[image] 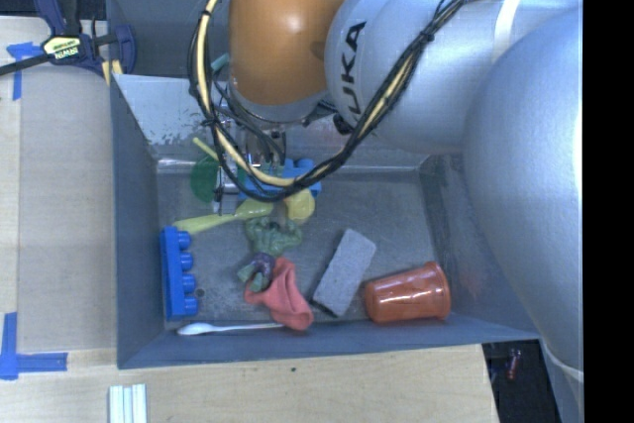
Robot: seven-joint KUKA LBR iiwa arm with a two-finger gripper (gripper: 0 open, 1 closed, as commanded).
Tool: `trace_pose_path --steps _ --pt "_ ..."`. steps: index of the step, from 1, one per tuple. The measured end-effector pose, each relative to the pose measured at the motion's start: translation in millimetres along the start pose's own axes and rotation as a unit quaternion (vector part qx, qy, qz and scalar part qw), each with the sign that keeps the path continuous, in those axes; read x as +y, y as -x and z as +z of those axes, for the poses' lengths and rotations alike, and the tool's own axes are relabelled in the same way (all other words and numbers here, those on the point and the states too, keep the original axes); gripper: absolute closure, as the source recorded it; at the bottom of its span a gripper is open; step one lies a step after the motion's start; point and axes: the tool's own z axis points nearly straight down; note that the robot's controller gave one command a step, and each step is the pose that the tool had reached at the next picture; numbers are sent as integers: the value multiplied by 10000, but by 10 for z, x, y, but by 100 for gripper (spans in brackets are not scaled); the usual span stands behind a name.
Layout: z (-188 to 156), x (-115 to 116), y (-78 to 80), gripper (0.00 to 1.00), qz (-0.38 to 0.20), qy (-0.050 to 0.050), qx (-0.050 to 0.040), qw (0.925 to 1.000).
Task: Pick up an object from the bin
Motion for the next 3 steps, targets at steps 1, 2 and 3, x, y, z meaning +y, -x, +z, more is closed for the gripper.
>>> trace_pose_path --steps 1,2,3 --pt "0 0 0 0 0 0 0 10000" --pt "641 -221 -32 0 -284 7 -29 9996" --pt "817 -560 -26 0 145 8 2 9999"
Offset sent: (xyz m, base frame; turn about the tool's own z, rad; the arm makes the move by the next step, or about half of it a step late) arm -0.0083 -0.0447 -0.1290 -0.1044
